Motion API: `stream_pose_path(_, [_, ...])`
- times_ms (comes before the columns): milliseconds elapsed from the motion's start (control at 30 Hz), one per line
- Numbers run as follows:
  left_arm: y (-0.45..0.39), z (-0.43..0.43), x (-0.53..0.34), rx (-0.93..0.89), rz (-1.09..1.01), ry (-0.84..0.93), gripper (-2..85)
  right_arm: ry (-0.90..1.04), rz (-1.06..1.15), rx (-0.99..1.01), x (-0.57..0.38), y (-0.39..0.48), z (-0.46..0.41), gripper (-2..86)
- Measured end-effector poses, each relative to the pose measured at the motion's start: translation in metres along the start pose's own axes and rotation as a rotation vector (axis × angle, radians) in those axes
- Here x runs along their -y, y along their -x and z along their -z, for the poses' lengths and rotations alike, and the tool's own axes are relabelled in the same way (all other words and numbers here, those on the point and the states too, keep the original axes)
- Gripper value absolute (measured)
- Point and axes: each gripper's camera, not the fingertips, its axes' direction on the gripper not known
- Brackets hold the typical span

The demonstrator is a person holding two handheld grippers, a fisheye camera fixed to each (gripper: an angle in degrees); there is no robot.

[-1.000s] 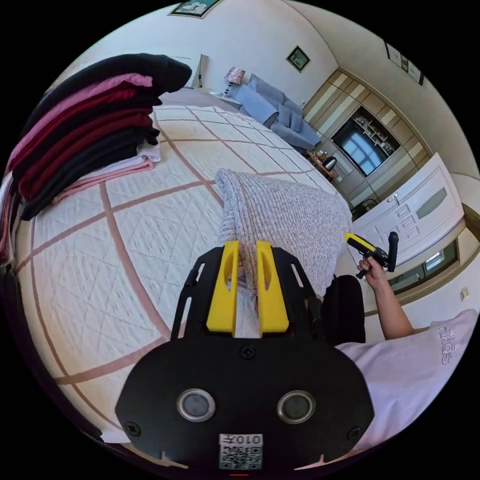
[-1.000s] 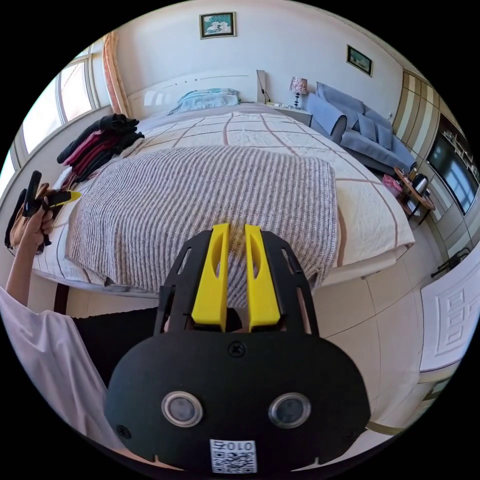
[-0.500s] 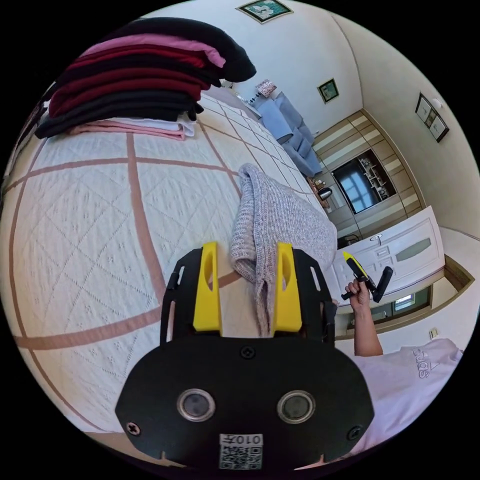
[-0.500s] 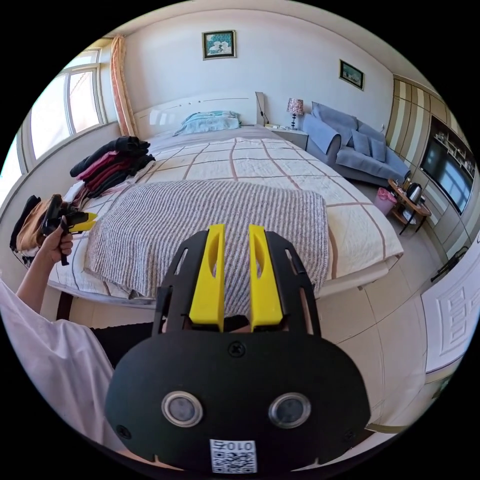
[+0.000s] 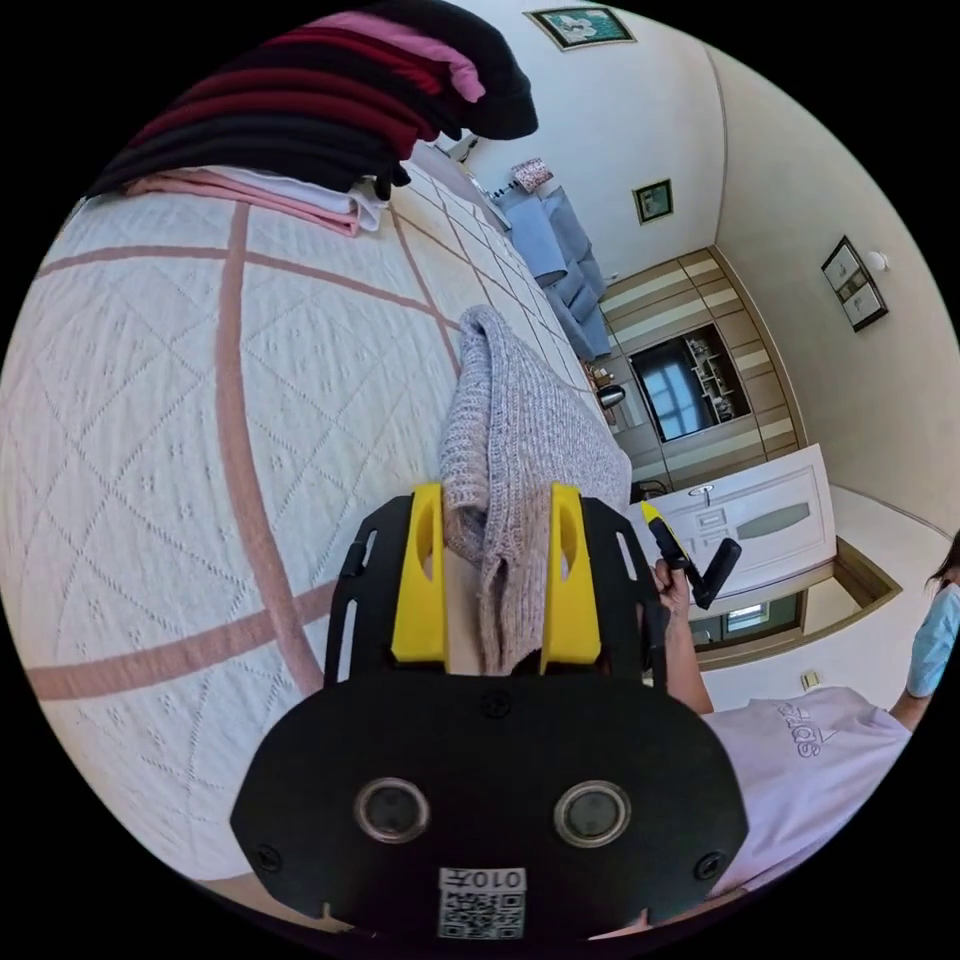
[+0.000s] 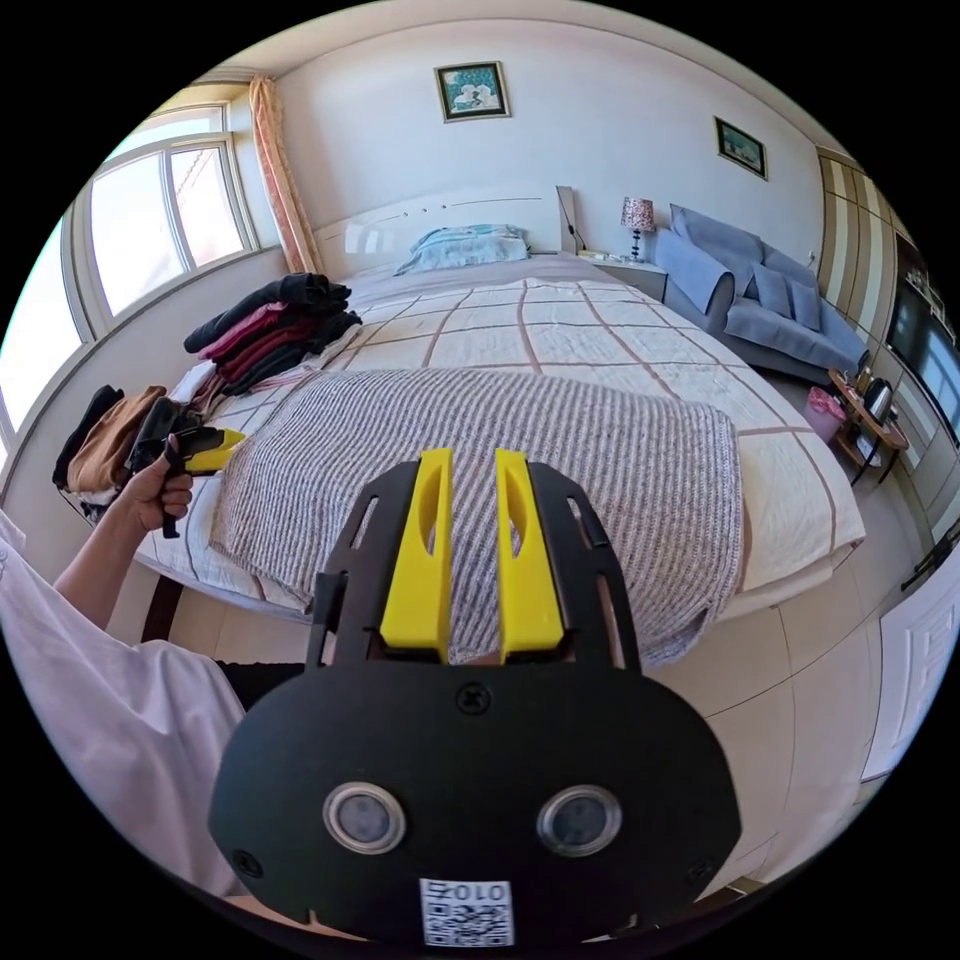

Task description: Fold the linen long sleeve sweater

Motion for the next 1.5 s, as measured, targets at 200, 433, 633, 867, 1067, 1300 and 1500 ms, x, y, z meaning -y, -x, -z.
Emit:
stream_pose_path(200, [-0.012,0.006,0.005,-0.017,-0.035,0.012,8.9,-0.014,0.069,0.007,0.025,0.012,-0.018,6.7])
stream_pose_path(433, [-0.038,0.028,0.022,-0.382,-0.133,-0.063,7.9,0.005,0.050,-0.004,0.082,0.019,-0.062,9.5])
stream_pose_path(633, [-0.090,0.037,0.041,-0.449,-0.189,-0.072,7.0,0.189,-0.076,0.065,0.083,-0.012,-0.114,9.5])
stream_pose_path(867, [-0.165,0.030,0.067,-0.497,-0.230,-0.022,6.4,0.063,-0.180,0.156,0.024,-0.050,-0.049,8.9])
stream_pose_path(1067, [-0.272,-0.001,0.098,-0.460,-0.363,0.047,6.2,0.047,-0.186,0.213,-0.039,-0.080,-0.043,7.9])
stream_pose_path(1300, [-0.439,-0.082,0.133,-0.300,-0.605,0.174,6.2,0.043,-0.281,0.332,-0.091,-0.134,-0.025,7.7])
stream_pose_path(1500, [-0.550,-0.196,0.149,-0.175,-0.730,0.339,6.2,-0.231,-0.493,0.432,-0.154,-0.234,0.031,8.3])
